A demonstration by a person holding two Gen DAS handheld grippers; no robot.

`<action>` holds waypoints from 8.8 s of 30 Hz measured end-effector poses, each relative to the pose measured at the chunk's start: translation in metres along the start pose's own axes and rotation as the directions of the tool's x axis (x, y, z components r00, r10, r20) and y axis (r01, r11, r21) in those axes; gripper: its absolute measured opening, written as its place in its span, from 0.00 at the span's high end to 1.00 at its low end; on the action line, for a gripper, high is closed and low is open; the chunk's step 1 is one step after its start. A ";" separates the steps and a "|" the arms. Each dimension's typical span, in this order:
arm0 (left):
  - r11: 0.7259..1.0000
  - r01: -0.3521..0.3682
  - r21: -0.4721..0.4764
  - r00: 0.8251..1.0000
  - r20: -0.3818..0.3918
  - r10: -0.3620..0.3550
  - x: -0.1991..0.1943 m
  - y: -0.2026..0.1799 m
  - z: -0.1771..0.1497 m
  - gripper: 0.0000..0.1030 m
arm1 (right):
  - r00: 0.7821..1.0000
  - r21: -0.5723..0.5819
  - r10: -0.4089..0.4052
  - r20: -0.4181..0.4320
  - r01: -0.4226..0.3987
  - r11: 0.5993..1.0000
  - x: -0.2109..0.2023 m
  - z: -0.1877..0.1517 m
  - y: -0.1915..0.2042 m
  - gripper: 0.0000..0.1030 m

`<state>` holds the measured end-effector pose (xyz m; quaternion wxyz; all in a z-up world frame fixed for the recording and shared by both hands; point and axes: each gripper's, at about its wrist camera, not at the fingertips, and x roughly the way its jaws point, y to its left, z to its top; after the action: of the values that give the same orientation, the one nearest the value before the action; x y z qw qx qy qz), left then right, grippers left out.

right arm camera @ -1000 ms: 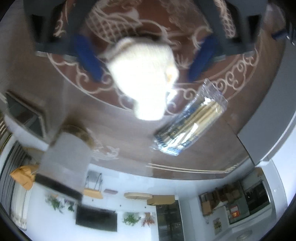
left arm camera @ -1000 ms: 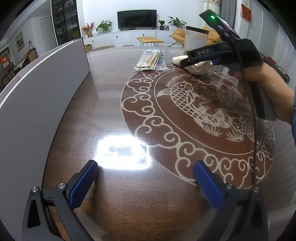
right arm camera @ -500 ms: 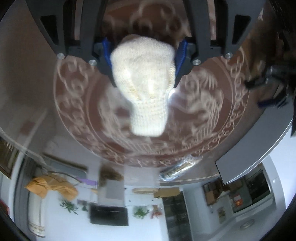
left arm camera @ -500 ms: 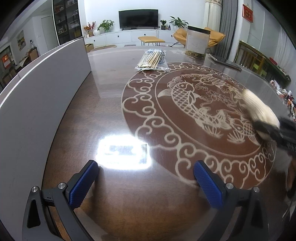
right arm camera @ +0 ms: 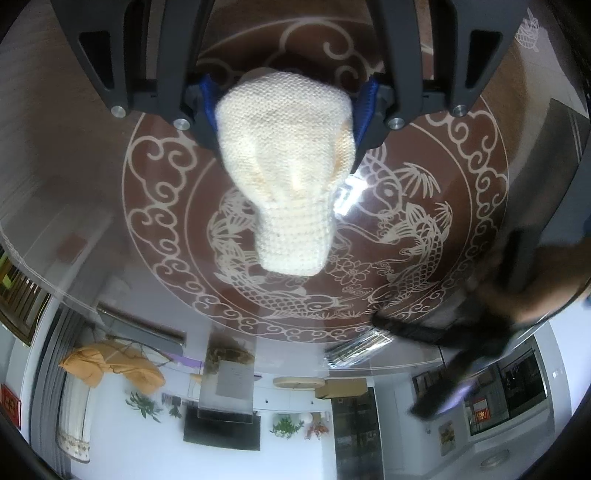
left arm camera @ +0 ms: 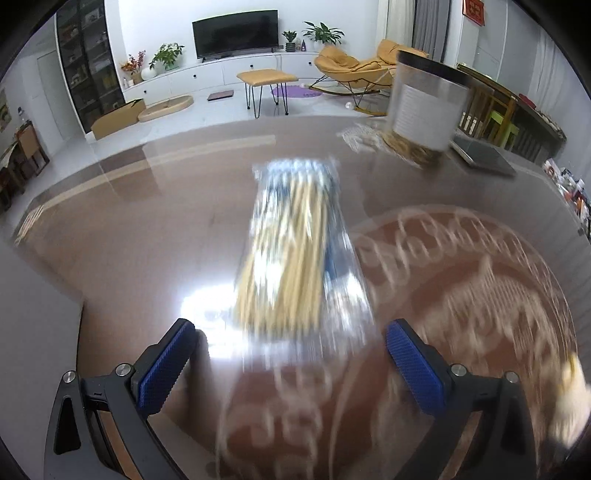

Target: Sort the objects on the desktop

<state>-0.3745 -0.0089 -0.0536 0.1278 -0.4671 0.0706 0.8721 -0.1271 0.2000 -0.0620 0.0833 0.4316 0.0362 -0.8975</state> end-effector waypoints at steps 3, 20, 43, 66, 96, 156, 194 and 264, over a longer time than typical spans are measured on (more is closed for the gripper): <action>0.999 -0.020 -0.030 1.000 0.012 0.020 0.015 0.000 0.023 0.00 | 1.000 0.003 0.003 0.001 -0.003 1.000 0.000 0.000 -0.001 0.44; 0.982 -0.055 -0.182 0.993 0.095 0.073 -0.097 -0.036 -0.138 0.69 | 1.000 -0.005 -0.014 -0.004 0.014 1.000 -0.002 -0.001 0.003 0.43; 0.962 -0.150 -0.230 0.987 0.017 0.158 -0.138 -0.032 -0.208 0.00 | 0.996 0.065 -0.073 -0.057 0.076 0.995 -0.004 0.001 0.070 0.00; 0.958 -0.158 -0.240 0.986 0.013 0.166 -0.123 -0.029 -0.192 0.00 | 0.996 0.065 -0.073 -0.057 0.077 0.995 -0.004 0.001 0.070 0.00; 0.958 -0.158 -0.239 0.986 0.014 0.166 -0.123 -0.029 -0.192 0.00 | 0.996 0.065 -0.073 -0.057 0.077 0.995 -0.005 0.002 0.070 0.00; 0.958 -0.157 -0.238 0.986 0.014 0.165 -0.123 -0.029 -0.192 0.00 | 0.996 0.065 -0.073 -0.057 0.077 0.995 -0.004 0.001 0.070 0.00; 0.958 -0.157 -0.238 0.986 0.014 0.165 -0.123 -0.028 -0.192 0.00 | 0.996 0.065 -0.074 -0.058 0.077 0.995 -0.005 0.002 0.070 0.00; 0.996 0.017 -0.086 1.000 -0.014 -0.019 -0.145 -0.030 -0.185 0.70 | 0.980 0.014 0.087 -0.177 -0.086 0.996 -0.022 0.029 0.048 0.59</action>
<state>-0.1411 -0.0482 -0.0352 0.1149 -0.4791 0.0297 0.8697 -0.1274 0.1516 -0.0260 0.1173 0.5113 0.0218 -0.8511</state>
